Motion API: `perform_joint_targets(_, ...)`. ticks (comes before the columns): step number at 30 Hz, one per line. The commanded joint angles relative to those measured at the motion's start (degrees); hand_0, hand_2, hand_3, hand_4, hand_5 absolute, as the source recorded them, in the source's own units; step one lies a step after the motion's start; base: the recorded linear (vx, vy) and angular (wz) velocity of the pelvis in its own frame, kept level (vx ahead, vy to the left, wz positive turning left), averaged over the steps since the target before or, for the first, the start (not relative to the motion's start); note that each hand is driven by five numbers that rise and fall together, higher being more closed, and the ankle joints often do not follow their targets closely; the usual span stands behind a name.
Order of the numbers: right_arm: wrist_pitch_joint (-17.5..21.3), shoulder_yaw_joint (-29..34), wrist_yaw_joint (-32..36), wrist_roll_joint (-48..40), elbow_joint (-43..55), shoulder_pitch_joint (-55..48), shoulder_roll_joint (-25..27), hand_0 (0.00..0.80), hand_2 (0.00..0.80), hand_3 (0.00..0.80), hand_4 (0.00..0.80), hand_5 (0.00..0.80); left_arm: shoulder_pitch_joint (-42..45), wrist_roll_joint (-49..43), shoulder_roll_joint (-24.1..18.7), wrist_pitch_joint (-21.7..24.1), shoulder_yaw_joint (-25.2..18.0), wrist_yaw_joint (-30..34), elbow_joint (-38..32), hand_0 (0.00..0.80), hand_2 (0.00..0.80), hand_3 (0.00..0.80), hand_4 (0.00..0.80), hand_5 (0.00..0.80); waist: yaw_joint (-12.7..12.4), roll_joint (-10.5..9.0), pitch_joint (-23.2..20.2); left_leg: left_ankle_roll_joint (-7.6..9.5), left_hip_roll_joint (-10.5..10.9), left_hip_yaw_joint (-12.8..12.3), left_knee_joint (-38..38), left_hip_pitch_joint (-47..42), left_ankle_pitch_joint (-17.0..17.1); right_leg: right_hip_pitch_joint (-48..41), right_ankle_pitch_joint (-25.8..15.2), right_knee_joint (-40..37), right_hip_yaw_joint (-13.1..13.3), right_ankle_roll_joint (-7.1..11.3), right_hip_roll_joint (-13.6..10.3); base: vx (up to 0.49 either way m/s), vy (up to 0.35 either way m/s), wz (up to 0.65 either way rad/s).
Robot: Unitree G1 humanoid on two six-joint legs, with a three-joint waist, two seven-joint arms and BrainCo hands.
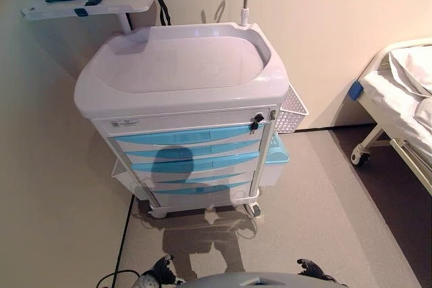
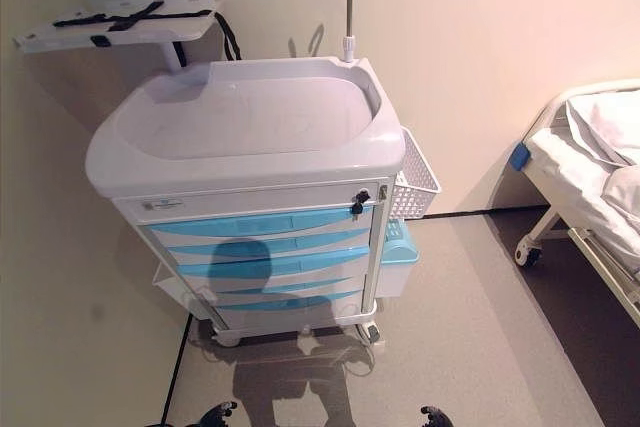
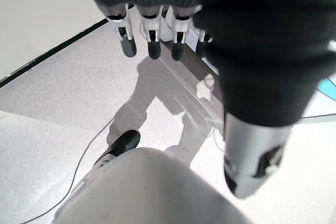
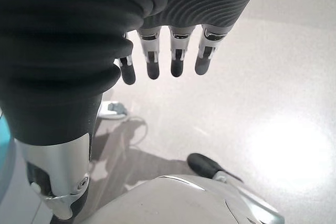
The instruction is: Open the drawer and pick up the medicine
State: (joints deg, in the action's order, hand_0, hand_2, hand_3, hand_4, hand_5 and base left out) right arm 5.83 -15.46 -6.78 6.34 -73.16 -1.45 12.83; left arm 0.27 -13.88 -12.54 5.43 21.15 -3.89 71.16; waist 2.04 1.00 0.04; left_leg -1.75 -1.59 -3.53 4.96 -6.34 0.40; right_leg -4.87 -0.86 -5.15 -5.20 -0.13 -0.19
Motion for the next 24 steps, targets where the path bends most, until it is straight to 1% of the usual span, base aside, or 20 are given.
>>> perform_joint_targets(1,0.8,-1.3,-0.5,0.7,-1.4,3.2,0.0,0.000,0.000,0.000,0.000,0.000,-1.7,2.4,2.4,1.1,-0.1,0.1,3.3,0.000,0.000,0.000,0.000,0.000,-0.9,-2.49,0.1,1.34,3.6,-0.9,0.0,1.5,-0.9,0.9,-2.6,0.9,-1.4,5.47,-2.4,0.000,0.000,0.00)
perform_joint_targets(15,0.9,-1.1,-0.7,0.6,-1.6,3.0,-0.1,0.000,0.000,0.000,0.000,0.000,-1.6,4.2,2.6,1.2,-1.4,-0.3,3.3,0.000,0.000,0.000,0.000,0.000,-1.1,-2.64,0.1,1.47,3.6,-0.5,0.0,1.7,-0.9,1.0,-2.4,1.0,-1.6,5.44,-2.4,0.000,0.000,0.00)
perform_joint_targets(20,1.0,-0.8,-0.8,0.4,-1.8,2.4,-0.2,0.000,0.000,0.000,0.000,0.000,-1.3,9.1,3.0,1.3,-4.6,-0.5,3.1,0.000,0.000,0.000,0.000,0.000,-1.3,-2.78,0.3,1.59,3.7,-0.3,0.0,1.6,-0.9,1.0,-2.2,1.2,-1.7,5.42,-2.5,0.008,0.001,0.00)
perform_joint_targets(24,1.0,-0.8,-0.7,0.4,-1.6,2.0,0.0,0.000,0.000,0.000,0.000,0.000,-1.6,13.8,3.2,2.1,-6.6,0.0,1.3,0.000,0.000,0.000,0.000,0.000,-1.2,-2.83,0.6,1.82,3.8,-0.3,0.0,1.5,-1.1,1.3,-1.8,1.9,-1.6,5.33,-2.5,0.008,0.002,0.00)
